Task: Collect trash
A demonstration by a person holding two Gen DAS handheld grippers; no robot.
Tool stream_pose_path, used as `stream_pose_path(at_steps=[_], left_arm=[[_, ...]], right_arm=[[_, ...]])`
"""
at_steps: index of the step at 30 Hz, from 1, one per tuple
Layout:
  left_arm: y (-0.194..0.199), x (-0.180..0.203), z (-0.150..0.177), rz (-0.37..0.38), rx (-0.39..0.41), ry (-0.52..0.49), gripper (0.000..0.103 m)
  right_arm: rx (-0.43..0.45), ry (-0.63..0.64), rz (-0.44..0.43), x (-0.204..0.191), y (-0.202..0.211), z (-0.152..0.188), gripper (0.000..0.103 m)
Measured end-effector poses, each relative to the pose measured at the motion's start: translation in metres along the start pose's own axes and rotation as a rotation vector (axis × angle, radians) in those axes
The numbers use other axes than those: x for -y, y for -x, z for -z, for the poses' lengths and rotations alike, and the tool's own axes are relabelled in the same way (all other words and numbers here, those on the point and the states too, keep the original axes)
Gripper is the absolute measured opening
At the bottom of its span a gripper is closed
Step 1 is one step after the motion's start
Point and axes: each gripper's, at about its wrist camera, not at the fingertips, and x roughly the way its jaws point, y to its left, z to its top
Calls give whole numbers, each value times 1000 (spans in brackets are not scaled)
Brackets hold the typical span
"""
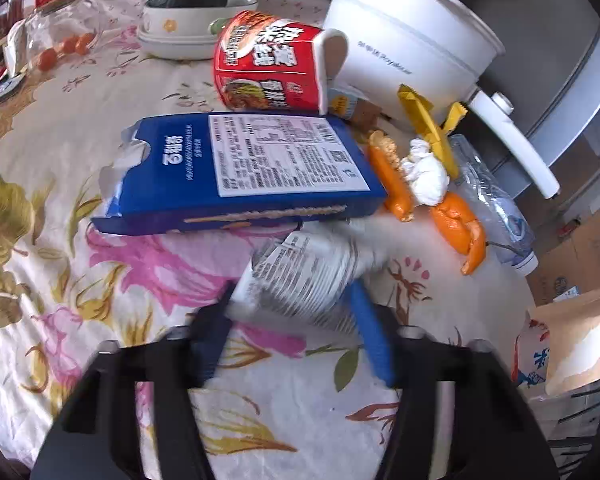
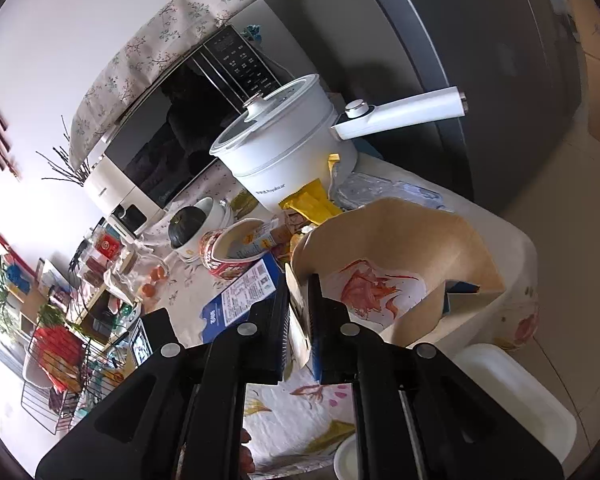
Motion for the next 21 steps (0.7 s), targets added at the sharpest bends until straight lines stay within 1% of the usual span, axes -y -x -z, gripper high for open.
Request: stream_pose_path(at_steps=[2,4,5,8,9,10,14,21], left_arm=[[-1,0,-1,25,-6,1,33],[-2,-1,0,59,-14,-2,22],[-1,-1,1,67,-16,-3,19],[4,0,1,98,-6,-14,14],[7,0,1,115,0,-19,7],[9,1,0,128,3,-25,3],[25,7,1,182,24,-45,1],[49,10,0,245,56,-53,1]], right_arm=[[2,-10,4,4,2,-1,8],[5,-21,3,8,5,-2,9],[7,-23,4,10,6,-2,9],[14,-21,7,11,10,-3,9],[15,-20,7,11,10,-1,9],[16,-20,8,11,11,-1,9],[16,-18,11,11,13,0,9],[23,-13,4,9,20,2,9]])
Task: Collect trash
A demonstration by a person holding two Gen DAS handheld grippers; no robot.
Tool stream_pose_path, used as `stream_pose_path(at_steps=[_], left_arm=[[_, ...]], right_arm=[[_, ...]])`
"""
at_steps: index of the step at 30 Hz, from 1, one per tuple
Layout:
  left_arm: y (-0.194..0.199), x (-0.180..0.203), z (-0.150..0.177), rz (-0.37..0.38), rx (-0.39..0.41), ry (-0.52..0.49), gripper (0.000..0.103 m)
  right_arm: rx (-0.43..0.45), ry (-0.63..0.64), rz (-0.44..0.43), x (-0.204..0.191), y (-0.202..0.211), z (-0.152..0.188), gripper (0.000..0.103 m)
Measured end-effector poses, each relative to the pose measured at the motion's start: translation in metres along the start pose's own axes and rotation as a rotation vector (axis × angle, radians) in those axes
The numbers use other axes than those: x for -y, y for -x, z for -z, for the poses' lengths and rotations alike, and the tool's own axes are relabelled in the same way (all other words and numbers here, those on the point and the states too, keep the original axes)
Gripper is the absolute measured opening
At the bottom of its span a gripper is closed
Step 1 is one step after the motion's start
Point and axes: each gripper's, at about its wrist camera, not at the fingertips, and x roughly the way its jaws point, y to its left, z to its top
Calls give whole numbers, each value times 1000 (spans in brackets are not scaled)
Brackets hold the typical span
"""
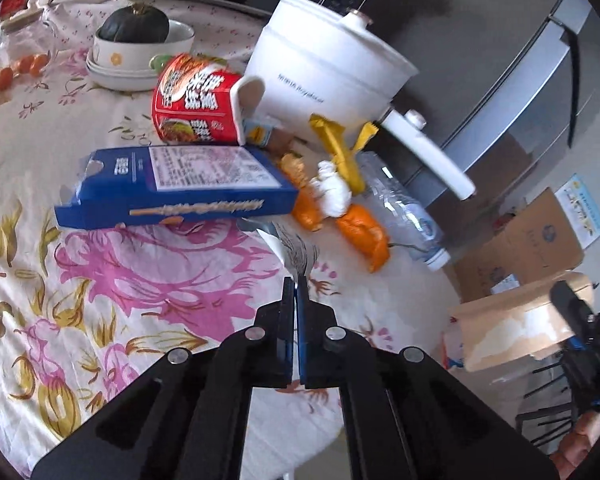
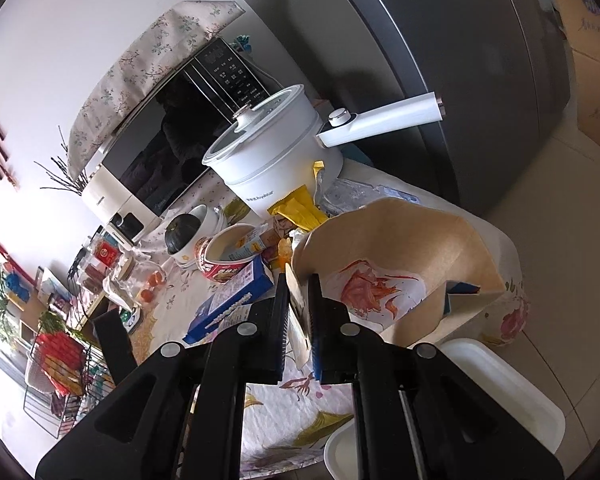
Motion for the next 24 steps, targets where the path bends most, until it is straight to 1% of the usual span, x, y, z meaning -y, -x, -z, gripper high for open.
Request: stream_pose_path(at_steps=[11,17,21,24], left_arm=[[35,14,4,77,27,-34,1],[57,19,8,116,43,-55,1],[74,23,13,147,52,-78,1],[83,27,18,164,54,-98,1]], right_arm=[[15,-1,2,3,16,1,9],[30,22,8,0,32,5,9],[37,51,20,-3,45,11,9],[28,75,34,-4,55,23,9]])
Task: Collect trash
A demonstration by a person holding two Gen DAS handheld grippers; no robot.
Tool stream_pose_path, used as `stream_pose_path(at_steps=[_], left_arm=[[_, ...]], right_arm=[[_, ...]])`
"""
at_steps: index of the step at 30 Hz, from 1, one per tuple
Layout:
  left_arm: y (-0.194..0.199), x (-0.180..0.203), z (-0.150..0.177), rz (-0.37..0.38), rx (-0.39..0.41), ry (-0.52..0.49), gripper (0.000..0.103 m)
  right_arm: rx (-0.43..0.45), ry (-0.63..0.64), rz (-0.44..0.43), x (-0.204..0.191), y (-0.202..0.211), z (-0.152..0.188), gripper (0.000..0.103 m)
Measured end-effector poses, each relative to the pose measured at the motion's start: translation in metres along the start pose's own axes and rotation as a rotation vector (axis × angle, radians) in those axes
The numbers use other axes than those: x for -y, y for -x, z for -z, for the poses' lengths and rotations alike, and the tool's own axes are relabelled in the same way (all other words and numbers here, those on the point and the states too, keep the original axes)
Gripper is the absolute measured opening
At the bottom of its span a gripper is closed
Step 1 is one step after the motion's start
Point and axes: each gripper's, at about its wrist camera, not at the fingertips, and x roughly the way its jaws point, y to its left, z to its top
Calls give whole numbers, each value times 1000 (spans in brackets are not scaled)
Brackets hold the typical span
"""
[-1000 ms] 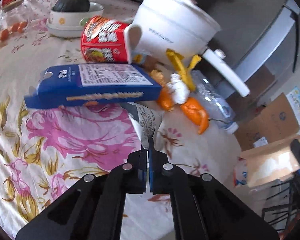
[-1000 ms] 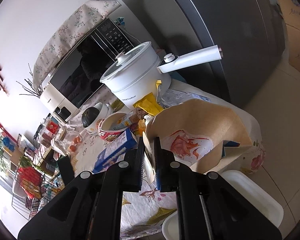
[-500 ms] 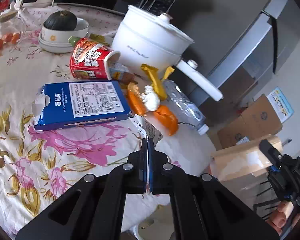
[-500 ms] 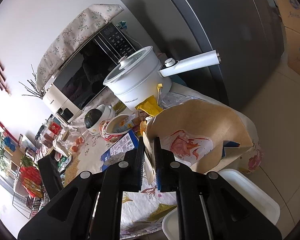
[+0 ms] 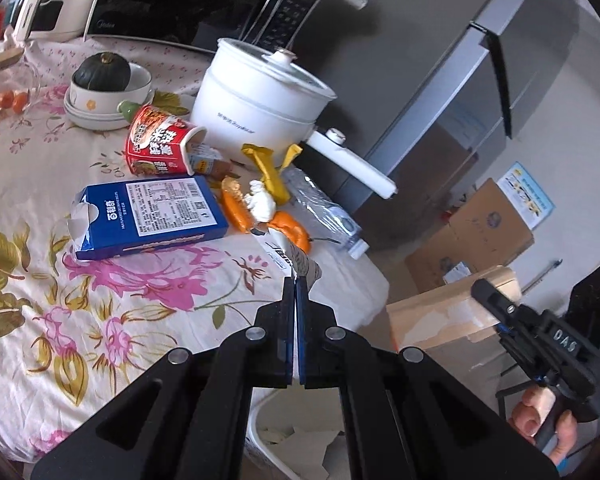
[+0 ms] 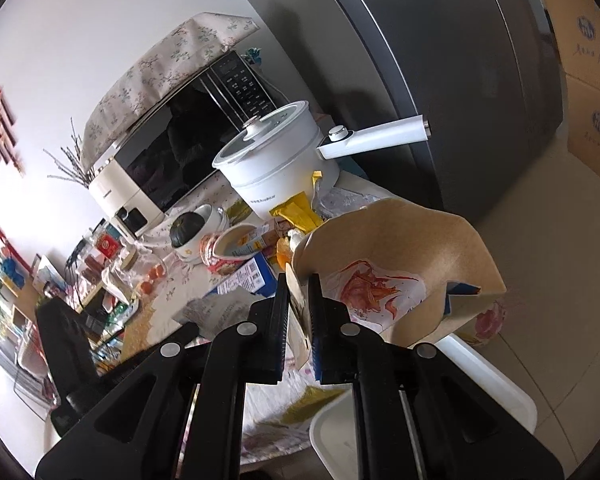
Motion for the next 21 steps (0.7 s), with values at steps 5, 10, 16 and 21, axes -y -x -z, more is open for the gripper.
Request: stream_pose_path(at_steps=[5,10,16,21], left_arm=[[9,8,8,22,-7,-31,1],[10,16,18,36,-29,-59,1],[2,27,36,46,-78,-99,1],[-6,38,50,59,-113,-121,1]], right_arm=[[-50,20,28,4,11,29,9],[-147,22,47,14,20,68,11],[-182,-16,87,31,36,98,50],[-93,-6,221,43,50,95,68]])
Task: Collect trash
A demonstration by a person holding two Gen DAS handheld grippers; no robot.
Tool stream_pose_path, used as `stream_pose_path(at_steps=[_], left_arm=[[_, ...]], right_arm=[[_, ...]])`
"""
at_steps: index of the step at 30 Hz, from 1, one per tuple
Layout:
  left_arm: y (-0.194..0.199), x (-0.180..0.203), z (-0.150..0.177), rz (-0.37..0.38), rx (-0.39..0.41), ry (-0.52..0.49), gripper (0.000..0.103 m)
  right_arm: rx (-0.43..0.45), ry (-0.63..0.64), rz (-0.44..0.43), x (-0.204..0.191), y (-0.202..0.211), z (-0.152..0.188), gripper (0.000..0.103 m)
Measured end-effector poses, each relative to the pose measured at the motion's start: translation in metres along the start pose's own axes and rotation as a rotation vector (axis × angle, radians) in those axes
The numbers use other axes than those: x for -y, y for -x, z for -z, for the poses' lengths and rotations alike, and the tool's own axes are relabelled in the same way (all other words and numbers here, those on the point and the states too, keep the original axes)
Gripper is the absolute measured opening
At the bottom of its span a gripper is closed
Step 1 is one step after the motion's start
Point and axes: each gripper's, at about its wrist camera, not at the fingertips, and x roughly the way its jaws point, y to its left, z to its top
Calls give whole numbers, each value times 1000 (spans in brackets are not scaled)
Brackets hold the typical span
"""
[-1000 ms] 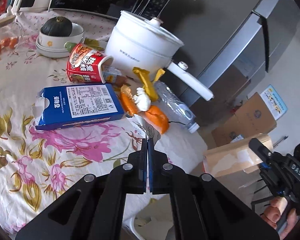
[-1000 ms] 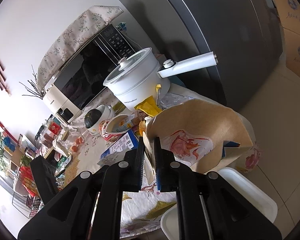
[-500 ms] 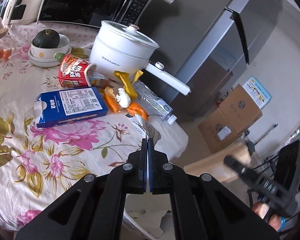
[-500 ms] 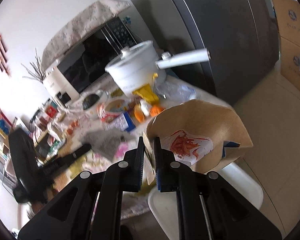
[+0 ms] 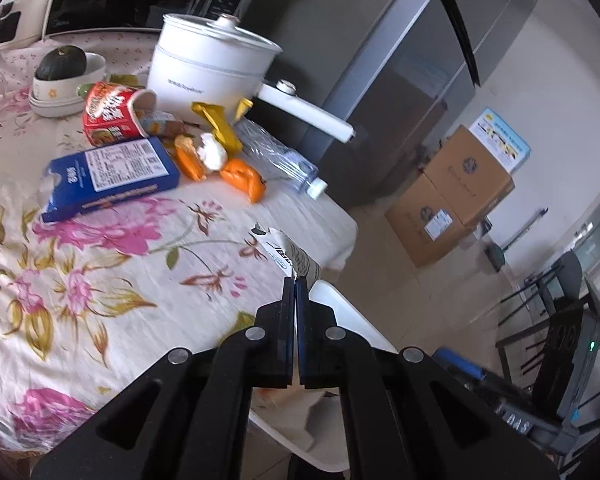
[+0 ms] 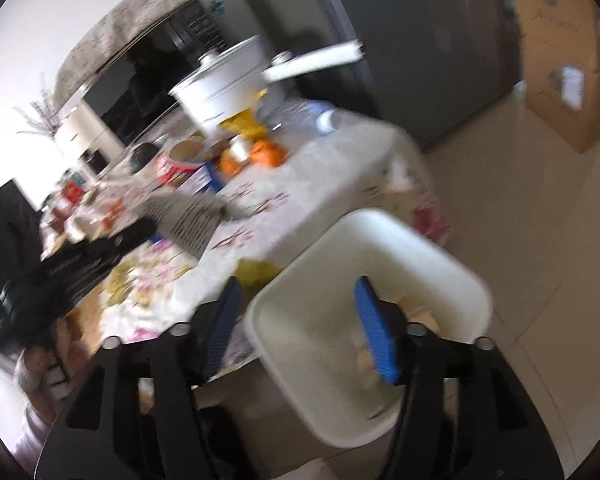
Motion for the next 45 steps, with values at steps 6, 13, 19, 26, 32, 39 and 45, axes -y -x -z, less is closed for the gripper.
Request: stream_pose_path(at_steps=[6,13,19,26,32,39,45], left_arm=[[-7,18,8,24,-23,-30,1],[-15,39,16,54,-48,-63,1],[-24,51,26,68,-77,-90,1],[-44,60,38,62,-147,-106,1],[-55,57,46,56,-201,-94,8],[-56,49,45,20,-197,-68,42],[-56,32,42,-81,-195,-47,69]], right_arm=[[176,71,330,5,13,-4,91],[314,148,612,10,18,-7,96],[310,106,643,22,20,-13,96],[290,76,663,27,15,-13,96],[271,67,659,29,10,-14,96],[250,63,631,26,2,-16,96],[234,88,607,13,-7,-17,96]])
